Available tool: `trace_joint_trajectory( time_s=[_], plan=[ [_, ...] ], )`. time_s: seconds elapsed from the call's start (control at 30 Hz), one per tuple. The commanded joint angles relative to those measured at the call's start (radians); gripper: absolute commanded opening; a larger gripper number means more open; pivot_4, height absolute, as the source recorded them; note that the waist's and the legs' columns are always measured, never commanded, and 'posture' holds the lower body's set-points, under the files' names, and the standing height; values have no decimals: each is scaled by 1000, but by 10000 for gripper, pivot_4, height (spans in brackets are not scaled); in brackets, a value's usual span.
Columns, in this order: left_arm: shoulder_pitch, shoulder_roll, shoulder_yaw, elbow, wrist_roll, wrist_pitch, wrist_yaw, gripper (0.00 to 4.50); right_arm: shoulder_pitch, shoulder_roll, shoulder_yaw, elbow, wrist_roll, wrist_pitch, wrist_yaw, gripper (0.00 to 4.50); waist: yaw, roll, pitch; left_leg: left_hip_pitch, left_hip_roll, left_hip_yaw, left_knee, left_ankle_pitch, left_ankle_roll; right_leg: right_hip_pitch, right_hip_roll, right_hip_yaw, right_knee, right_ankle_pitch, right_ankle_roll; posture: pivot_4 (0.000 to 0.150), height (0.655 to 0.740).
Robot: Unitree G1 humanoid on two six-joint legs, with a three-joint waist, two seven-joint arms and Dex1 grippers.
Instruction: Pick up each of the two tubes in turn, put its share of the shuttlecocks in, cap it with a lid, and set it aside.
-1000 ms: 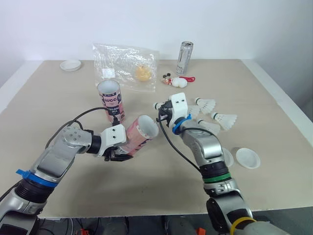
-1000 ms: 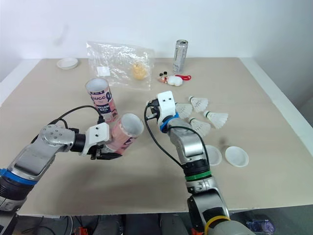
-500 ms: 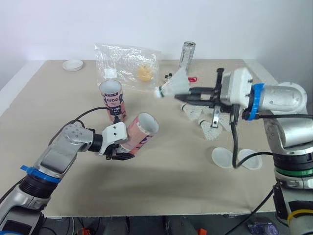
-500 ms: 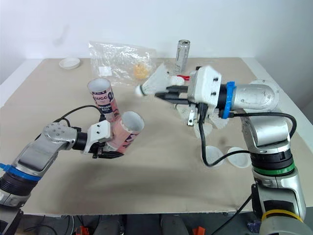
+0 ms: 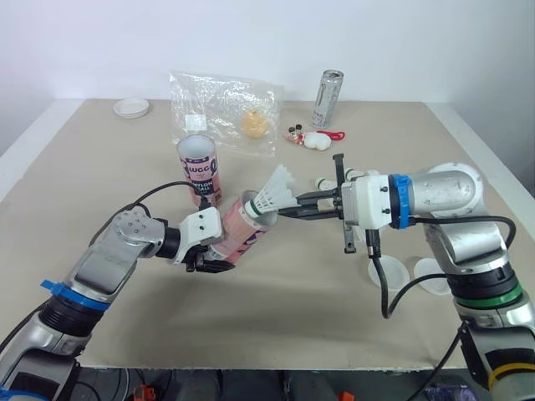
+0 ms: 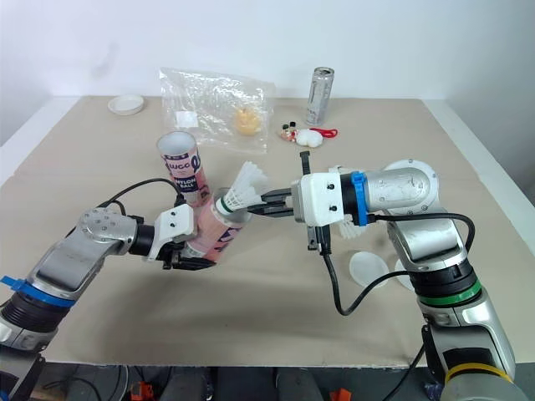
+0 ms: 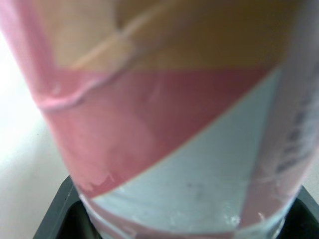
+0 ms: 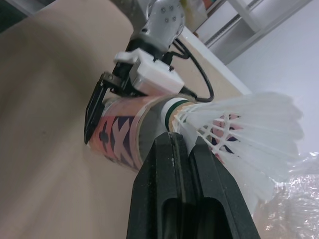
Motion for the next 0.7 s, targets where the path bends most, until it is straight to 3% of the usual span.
trace_joint_trajectory(
  time_s=[0.03,0.27,0.37,0.43,0.47,0.6,0.7],
  plan=[
    [20,13,-15,-5,19,19,18,27546,-14,4,-5,16,-7,-46,14,969,0,0,0,0,0,0,0,0,0,0,0,0,0,0,0,1500,7400],
    [25,12,-22,-11,21,17,28,27546,-34,29,44,43,-19,-99,62,969,0,0,0,0,0,0,0,0,0,0,0,0,0,0,0,1500,7400],
    [25,14,-23,-8,22,15,28,27546,-54,43,51,49,-5,-82,68,7762,0,0,0,0,0,0,0,0,0,0,0,0,0,0,0,1500,7400],
    [26,15,-23,-8,22,16,27,27546,-70,46,44,57,4,-63,67,20178,0,0,0,0,0,0,0,0,0,0,0,0,0,0,0,1500,7400],
    [26,16,-23,-8,22,16,28,27546,-74,46,40,61,5,-59,67,21445,0,0,0,0,0,0,0,0,0,0,0,0,0,0,0,1500,7400],
    [31,16,-23,-12,22,16,29,27546,-63,24,-27,49,75,71,22,40445,0,0,0,0,0,0,0,0,0,1,0,0,0,0,0,1500,7400],
    [37,22,-24,-19,23,14,28,27546,-6,-9,-133,-14,218,339,-84,44272,1,0,0,0,0,-1,0,0,0,1,0,0,0,0,0,1500,7400]
  ],
)
